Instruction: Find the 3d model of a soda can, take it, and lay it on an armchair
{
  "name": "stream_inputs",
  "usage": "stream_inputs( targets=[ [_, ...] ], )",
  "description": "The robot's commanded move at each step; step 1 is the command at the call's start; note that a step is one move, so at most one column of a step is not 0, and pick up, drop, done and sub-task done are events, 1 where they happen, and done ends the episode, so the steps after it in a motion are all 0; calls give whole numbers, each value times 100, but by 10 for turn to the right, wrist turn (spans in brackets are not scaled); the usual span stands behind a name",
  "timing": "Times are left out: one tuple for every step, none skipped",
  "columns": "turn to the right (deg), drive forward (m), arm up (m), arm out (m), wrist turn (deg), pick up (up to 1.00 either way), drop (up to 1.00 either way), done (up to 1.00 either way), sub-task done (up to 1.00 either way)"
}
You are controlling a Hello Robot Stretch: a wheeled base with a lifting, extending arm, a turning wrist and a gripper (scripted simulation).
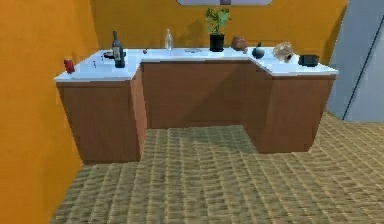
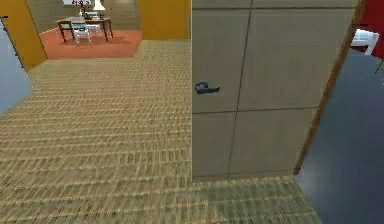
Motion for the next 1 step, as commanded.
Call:
stream_inputs(
  targets=[
    [-210,0,0,0,0,0,0,0,0]
  ],
)
